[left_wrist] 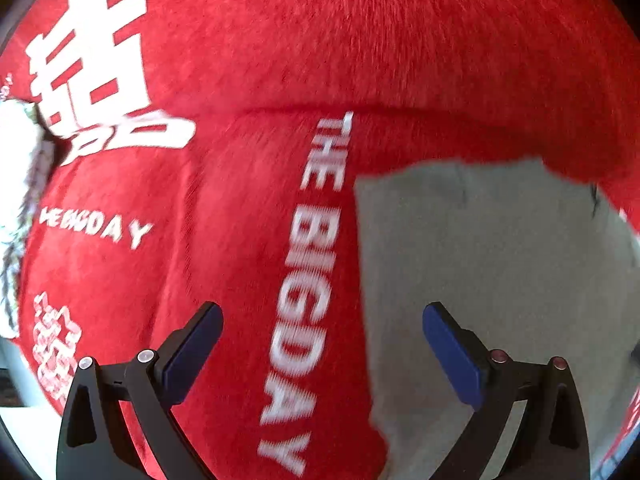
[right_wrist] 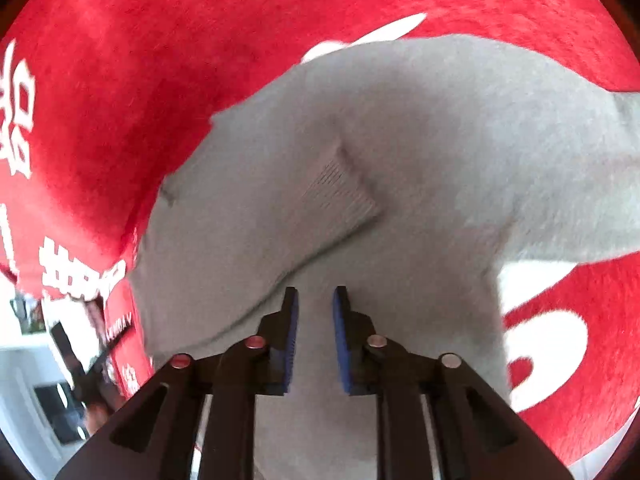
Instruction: Fold small clothes
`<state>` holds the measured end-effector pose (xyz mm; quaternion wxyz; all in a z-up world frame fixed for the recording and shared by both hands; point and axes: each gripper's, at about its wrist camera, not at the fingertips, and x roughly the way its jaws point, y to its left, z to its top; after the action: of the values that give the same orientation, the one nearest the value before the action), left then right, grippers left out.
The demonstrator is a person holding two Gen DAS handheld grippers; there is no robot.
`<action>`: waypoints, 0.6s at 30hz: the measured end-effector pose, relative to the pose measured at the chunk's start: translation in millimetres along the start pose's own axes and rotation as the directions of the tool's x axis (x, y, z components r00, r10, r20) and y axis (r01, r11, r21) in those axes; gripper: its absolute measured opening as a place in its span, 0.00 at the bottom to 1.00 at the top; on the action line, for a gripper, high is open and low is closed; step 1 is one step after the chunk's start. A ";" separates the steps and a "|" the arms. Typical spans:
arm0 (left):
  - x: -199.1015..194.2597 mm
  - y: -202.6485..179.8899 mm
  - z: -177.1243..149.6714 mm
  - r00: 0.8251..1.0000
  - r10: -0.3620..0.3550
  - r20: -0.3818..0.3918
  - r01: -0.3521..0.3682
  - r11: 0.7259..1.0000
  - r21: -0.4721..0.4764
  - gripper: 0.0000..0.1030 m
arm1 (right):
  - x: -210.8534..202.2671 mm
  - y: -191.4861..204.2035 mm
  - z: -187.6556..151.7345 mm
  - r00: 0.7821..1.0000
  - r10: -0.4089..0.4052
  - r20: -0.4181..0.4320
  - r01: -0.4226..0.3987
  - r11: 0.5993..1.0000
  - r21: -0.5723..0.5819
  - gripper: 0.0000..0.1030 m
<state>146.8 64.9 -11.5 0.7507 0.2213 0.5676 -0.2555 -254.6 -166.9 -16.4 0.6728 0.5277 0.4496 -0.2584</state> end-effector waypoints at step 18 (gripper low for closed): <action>38.2 24.4 32.5 0.983 -0.179 -0.036 0.176 0.982 -0.070 0.09 | 19.1 32.3 -22.0 0.998 0.033 -0.049 -0.033 0.999 -0.006 0.31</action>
<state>194.9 58.4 -39.0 0.7198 0.1501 0.6089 -0.2976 -226.5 -133.7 -18.6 0.6677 0.5388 0.4580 -0.2326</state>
